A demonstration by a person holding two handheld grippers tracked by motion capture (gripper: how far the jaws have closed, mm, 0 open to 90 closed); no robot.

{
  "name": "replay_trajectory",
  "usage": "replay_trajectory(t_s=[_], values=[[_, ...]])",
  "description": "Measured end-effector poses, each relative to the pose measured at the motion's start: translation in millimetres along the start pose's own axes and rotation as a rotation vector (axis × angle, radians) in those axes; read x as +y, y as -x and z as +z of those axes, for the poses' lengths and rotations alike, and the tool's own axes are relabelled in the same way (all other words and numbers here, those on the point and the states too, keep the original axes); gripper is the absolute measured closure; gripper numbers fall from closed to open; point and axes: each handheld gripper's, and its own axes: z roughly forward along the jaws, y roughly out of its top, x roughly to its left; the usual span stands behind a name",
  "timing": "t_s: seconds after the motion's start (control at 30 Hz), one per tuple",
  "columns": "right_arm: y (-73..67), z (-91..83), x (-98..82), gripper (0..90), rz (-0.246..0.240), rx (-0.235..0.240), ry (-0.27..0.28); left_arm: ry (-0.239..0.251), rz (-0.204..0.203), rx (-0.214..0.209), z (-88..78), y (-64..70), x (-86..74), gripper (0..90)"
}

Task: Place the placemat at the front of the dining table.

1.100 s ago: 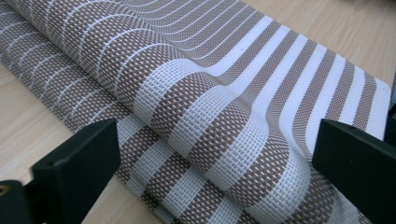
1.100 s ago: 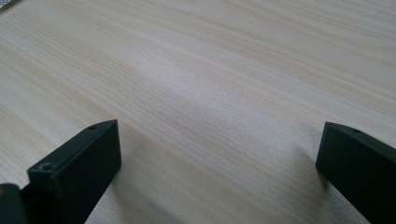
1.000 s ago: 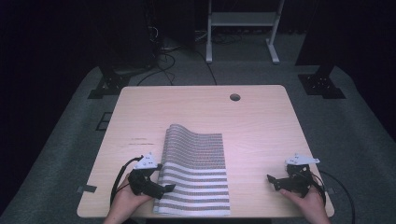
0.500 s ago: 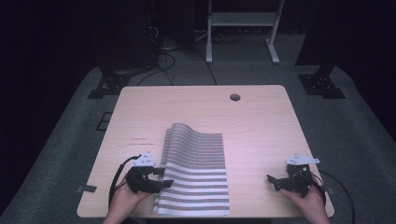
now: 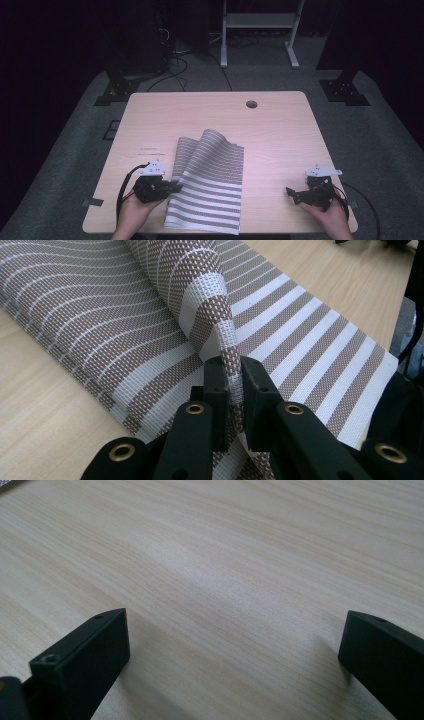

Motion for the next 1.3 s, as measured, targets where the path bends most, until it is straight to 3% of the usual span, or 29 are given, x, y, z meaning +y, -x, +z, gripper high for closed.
replay_trajectory(t_s=[1.3], values=[[0.0, 0.0, 0.0, 0.0, 0.000, 0.000, 0.000, 0.057, 0.003, 0.065, 21.5, -41.2, 53.6, 86.1]])
